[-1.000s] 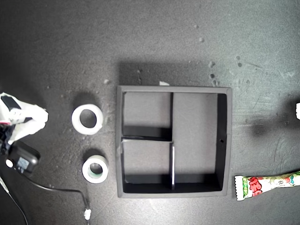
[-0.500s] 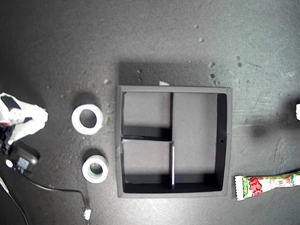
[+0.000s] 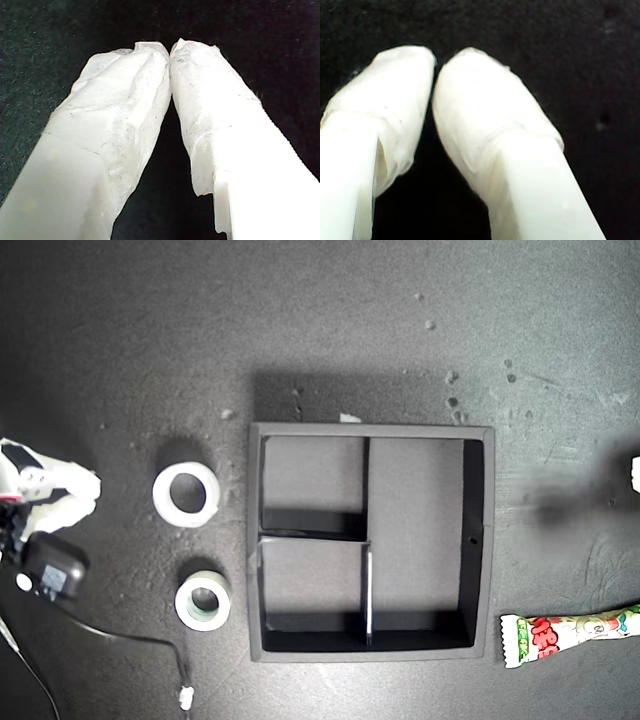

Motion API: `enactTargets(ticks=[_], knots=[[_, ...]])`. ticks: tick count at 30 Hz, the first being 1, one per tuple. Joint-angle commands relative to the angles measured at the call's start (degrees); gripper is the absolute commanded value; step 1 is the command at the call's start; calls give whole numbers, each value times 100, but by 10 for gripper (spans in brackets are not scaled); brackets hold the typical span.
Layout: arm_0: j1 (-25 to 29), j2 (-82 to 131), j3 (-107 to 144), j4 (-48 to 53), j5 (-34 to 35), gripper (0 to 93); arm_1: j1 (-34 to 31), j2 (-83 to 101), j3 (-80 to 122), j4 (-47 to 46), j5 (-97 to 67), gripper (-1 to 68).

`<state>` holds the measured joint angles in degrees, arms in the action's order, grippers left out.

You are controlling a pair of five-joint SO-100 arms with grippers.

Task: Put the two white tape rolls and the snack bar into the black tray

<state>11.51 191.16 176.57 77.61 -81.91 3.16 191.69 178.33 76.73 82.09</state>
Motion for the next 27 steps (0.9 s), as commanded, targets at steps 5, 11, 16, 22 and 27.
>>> enactTargets(ticks=[5, 11, 16, 22, 27], knots=[[-237, 272, 325, -1011, 316, 177, 483, 26, 70, -1459, -1978, 0], [-554, 281, 325, -1099, -483, 264, 62, 26, 70, -2575, -3876, 0], [-343, 281, 325, -1178, -255, 0, -562, 26, 70, -3120, -4799, 0], [290, 264, 193, -2760, 1134, 35, -141, 26, 70, -3665, -1450, -1], [-246, 272, -844, -3067, 2145, 202, 272, 26, 70, -3560, 1573, -2]])
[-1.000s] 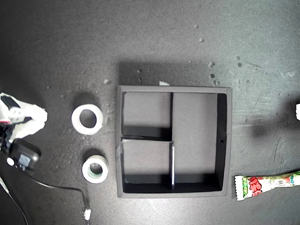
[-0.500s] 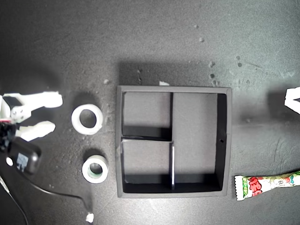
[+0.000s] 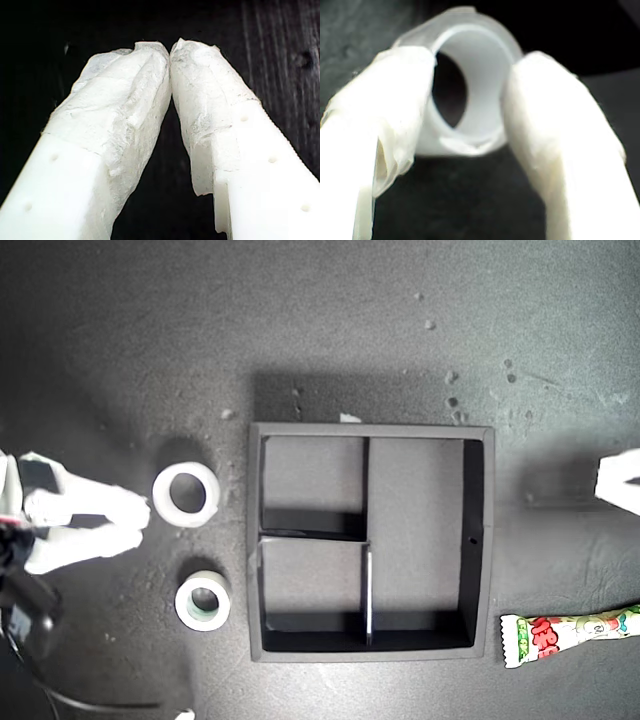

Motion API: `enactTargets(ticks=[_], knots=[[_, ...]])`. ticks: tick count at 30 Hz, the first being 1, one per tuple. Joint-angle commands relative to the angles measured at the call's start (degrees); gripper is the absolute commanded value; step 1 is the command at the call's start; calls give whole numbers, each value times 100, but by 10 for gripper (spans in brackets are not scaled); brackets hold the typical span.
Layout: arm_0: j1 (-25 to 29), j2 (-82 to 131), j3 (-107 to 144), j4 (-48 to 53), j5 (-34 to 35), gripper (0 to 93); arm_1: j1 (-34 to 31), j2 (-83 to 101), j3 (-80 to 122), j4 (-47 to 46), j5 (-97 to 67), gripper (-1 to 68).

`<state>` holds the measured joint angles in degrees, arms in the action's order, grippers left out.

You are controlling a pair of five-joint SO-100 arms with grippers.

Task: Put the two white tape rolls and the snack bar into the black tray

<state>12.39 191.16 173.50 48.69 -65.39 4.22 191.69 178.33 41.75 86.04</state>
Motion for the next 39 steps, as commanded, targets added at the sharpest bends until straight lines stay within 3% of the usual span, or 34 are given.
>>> enactTargets(ticks=[1, 4, 8, 15, 26, 34, 39], knots=[[-483, 255, -817, -176, 694, 218, 167, 26, 70, -9, 1591, -2], [-642, -1230, -2329, 211, 1072, 218, 220, 26, 70, 158, 2892, -3], [-343, -4729, -4570, 1046, 1239, 206, 281, 26, 70, 264, 3735, -3], [-53, -7989, -5915, 1318, 1178, 205, 483, 26, 70, -826, 1125, -4], [-9, -8842, -6056, 1397, 1028, 166, 158, 26, 70, -404, 457, -2], [9, -9431, -6161, 1239, 932, 160, 387, 26, 70, -44, 475, -1], [-220, -9870, -6249, 1239, 677, 86, 721, 26, 70, 571, 2171, 0]])
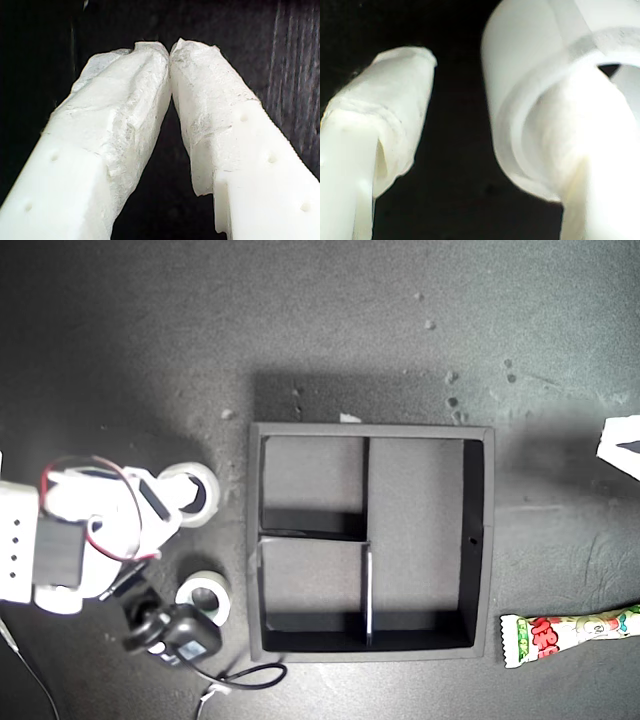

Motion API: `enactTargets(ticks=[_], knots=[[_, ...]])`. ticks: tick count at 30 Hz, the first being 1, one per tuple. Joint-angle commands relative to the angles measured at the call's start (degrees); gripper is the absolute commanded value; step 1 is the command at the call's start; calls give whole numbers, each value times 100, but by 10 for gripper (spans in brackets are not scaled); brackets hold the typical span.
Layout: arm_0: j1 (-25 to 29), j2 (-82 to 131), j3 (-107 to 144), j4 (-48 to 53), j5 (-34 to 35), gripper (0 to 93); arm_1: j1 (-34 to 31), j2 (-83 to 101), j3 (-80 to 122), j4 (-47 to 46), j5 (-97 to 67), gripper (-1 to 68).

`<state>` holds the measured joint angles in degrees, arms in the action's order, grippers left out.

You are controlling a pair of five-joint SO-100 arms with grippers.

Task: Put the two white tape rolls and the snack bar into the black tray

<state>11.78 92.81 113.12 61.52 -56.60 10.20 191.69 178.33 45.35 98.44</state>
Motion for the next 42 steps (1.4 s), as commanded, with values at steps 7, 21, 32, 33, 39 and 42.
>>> enactTargets(ticks=[7, 21, 32, 33, 39, 42], knots=[[-510, 659, -1081, 967, 299, 1, 738, 18, 62, -483, -176, -3], [-413, -3498, -9686, 4342, 1441, 1, -2092, -466, -2575, -1705, -8587, 70], [-334, -4307, -9343, 4351, 1072, 6, -3067, -7031, -8429, 1213, -6592, 211], [-325, -4386, -9369, 4351, 1046, 20, -3103, -7453, -8798, 1573, -6144, 239], [-299, -4579, -9316, 4351, 896, 147, -3489, -8332, -9097, 3041, -3357, 374], [-422, -4351, -9079, 4351, 826, 152, -3946, -8323, -8728, 3357, -2039, 392]])
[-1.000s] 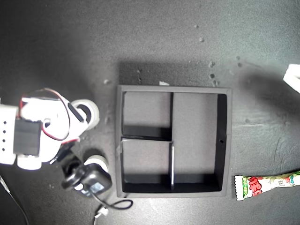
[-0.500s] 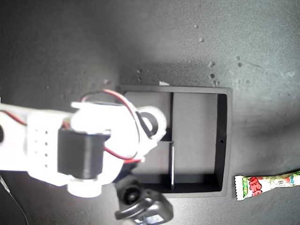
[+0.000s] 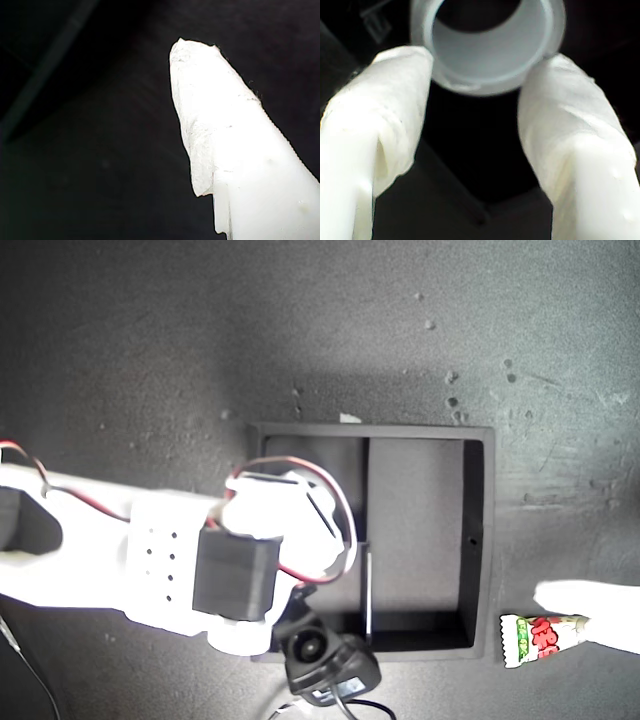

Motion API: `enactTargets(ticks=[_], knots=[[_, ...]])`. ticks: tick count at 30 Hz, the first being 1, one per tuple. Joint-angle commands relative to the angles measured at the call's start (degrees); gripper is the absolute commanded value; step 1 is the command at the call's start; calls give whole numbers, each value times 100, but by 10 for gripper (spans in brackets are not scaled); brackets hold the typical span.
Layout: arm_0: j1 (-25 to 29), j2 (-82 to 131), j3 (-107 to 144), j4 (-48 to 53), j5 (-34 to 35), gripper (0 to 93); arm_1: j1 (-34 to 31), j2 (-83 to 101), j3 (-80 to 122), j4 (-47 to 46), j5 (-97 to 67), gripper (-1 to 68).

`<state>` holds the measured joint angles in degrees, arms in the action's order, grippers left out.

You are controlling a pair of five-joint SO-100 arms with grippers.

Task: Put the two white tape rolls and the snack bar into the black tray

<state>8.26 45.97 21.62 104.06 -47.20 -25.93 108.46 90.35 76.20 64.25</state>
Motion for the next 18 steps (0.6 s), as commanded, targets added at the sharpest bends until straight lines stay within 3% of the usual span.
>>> enactTargets(ticks=[1, 4, 6, 9, 15, 18], knots=[[-132, 492, 167, 97, -132, 149, -527, 0, 193, 281, 1793, 392], [-343, 1257, 554, 97, -325, 131, -1037, 9, 580, 18, 3015, 353], [-360, 1960, 800, 97, -615, 128, -1266, 35, 1011, -536, 3683, 317], [-132, 3164, 1415, 97, -1318, 132, -1503, 0, 1758, -1494, 4509, 318], [967, 4755, 3067, 70, -3006, 153, -1749, -18, 3085, -3032, 5590, 304], [1705, 4755, 3313, 35, -3639, 159, -1784, -272, 3313, -3331, 5836, 299]])
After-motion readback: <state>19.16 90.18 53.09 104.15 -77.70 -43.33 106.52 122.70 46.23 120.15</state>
